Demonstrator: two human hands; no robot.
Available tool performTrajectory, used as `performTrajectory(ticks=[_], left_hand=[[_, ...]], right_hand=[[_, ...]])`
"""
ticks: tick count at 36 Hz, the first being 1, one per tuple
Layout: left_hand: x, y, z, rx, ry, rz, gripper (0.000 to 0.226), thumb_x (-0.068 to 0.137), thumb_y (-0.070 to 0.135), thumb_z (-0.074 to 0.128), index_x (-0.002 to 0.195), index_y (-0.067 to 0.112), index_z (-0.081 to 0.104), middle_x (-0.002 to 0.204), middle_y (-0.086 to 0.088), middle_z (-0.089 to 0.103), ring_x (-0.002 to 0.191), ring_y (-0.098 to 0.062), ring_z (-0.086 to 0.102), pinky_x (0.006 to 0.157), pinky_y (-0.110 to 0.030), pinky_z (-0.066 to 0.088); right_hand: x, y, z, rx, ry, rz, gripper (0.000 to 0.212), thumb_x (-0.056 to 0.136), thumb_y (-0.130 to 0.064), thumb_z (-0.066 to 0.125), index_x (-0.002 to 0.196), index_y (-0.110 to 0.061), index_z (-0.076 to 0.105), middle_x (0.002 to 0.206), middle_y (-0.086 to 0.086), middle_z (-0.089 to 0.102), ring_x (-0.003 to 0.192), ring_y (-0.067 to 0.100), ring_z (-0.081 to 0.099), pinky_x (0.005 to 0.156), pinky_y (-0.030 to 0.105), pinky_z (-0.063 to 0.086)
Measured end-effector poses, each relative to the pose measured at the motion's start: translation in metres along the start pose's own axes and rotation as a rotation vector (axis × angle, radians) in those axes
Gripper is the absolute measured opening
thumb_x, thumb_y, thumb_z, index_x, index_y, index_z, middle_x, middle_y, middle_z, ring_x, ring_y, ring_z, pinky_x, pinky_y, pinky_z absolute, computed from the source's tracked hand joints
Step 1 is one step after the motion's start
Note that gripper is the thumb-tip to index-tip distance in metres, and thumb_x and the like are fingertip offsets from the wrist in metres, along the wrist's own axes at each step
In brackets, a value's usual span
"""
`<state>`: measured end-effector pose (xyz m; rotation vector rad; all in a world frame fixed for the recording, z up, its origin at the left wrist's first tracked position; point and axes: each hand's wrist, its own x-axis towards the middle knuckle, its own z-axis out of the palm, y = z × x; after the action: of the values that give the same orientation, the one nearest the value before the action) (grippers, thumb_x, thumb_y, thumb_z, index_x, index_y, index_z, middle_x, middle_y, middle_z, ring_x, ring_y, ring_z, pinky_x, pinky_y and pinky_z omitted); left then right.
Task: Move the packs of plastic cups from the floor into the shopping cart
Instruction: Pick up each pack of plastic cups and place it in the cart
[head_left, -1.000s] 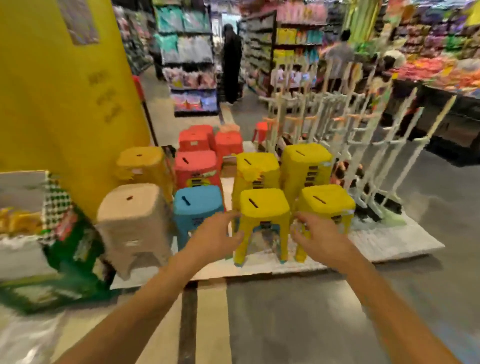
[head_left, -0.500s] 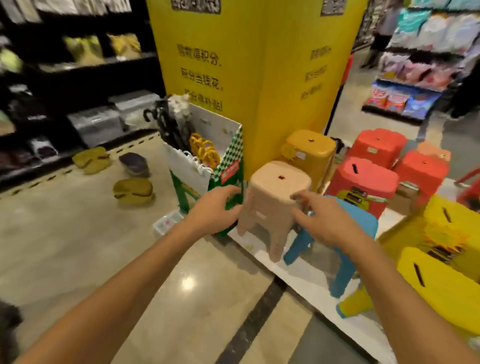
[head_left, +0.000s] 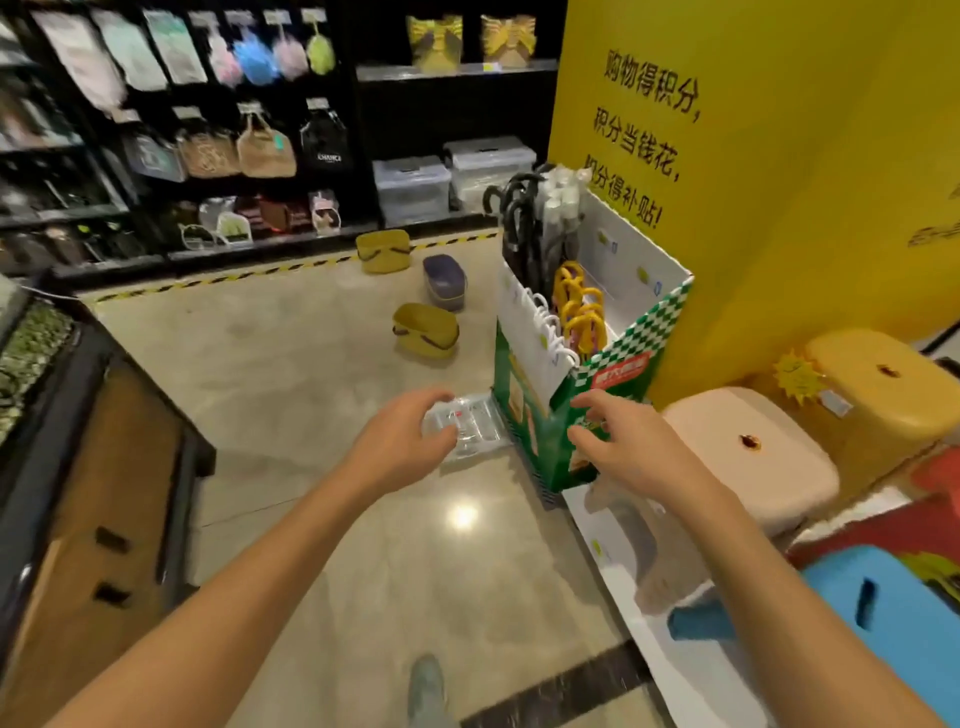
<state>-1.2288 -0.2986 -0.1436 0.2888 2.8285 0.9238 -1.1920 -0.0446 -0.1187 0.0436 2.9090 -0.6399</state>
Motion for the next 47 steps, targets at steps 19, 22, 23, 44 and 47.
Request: performTrajectory(ticks=[19,22,23,44,47], left_hand=[[0.264,-0.117,0.002,-0.15,-0.033,-0.171,0.046,0.09,0.03,0.061,0.134,0.022,0.053,0.131,-0.007,0.057,0.123,-0.023,0.052,0.1,-0.041,0.045],[0.304,-0.128,0.008,-0.164,-0.047,-0.197,0.045,0.09,0.028,0.06,0.134,0.021,0.054,0.131,-0.007,0.057,0.121,-0.022,0.053,0.1,-0.037,0.044],[0.318,-0.132,0.012,-0.168,-0.052,-0.205,0.044,0.091,0.028,0.06,0.134,0.021,0.054,0.132,-0.006,0.056,0.121,-0.021,0.052,0.099,-0.036,0.044],[0.568,-0.313,0.211,-0.293,-0.073,-0.596,0.058,0.094,0.026,0.056,0.148,0.03,0.035,0.141,-0.004,0.047,0.126,-0.021,0.049,0.106,-0.039,0.042],[0.585,-0.359,0.261,-0.286,-0.11,-0.629,0.062,0.092,0.02,0.059,0.149,0.023,0.035,0.141,-0.009,0.047,0.124,-0.025,0.051,0.103,-0.035,0.043]], right_hand=[[0.292,-0.021,0.04,0.072,-0.153,0.039,0.046,0.102,-0.034,0.056,0.146,-0.019,0.052,0.136,0.005,0.065,0.121,0.023,0.063,0.092,0.03,0.048],[0.337,-0.016,0.046,0.083,-0.182,0.051,0.048,0.102,-0.033,0.056,0.148,-0.018,0.051,0.14,0.005,0.063,0.125,0.023,0.061,0.097,0.031,0.047],[0.353,-0.013,0.048,0.091,-0.194,0.051,0.048,0.102,-0.033,0.056,0.148,-0.018,0.051,0.14,0.005,0.063,0.125,0.023,0.06,0.098,0.032,0.048],[0.706,0.113,0.312,0.215,-0.415,0.258,0.052,0.1,-0.025,0.056,0.15,-0.018,0.046,0.139,0.016,0.059,0.126,0.033,0.058,0.102,0.038,0.046],[0.722,0.143,0.378,0.232,-0.464,0.392,0.054,0.1,-0.025,0.055,0.152,-0.02,0.043,0.133,0.017,0.06,0.122,0.036,0.058,0.103,0.046,0.049]])
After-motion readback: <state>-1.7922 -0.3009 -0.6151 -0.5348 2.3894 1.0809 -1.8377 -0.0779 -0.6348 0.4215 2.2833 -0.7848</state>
